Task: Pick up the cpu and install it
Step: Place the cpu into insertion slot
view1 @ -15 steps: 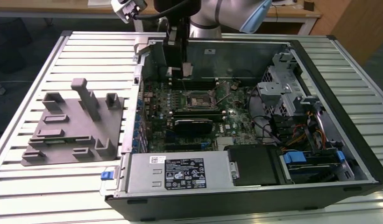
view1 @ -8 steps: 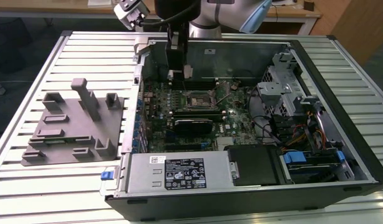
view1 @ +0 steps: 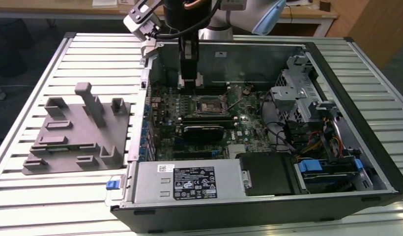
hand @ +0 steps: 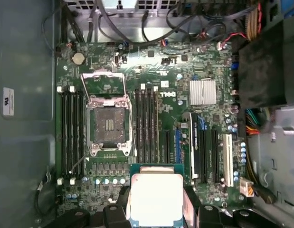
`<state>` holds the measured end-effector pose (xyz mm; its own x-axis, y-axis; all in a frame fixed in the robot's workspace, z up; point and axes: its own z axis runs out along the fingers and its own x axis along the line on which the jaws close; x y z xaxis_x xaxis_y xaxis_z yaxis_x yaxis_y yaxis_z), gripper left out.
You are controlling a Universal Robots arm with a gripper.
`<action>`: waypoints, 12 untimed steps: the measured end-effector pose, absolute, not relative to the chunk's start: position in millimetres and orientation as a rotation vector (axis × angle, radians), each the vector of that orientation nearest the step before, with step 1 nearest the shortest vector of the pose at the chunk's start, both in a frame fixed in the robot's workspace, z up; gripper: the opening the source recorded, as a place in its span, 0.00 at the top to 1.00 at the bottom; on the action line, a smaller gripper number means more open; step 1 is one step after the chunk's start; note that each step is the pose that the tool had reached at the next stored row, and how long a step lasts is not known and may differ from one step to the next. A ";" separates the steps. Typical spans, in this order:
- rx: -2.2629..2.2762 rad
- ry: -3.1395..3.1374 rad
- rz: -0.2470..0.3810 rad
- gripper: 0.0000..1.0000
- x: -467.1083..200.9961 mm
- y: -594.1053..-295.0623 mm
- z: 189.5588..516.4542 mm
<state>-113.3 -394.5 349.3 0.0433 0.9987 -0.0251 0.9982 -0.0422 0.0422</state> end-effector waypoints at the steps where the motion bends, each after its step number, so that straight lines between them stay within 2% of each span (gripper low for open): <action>1: 2.232 2.143 0.018 0.47 -112.5 -394.1 348.7; 12: 2.228 2.150 0.021 0.47 -111.6 -391.2 339.3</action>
<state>-111.6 -391.2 339.3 0.0360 0.9991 -0.0218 0.9985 -0.0351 0.0420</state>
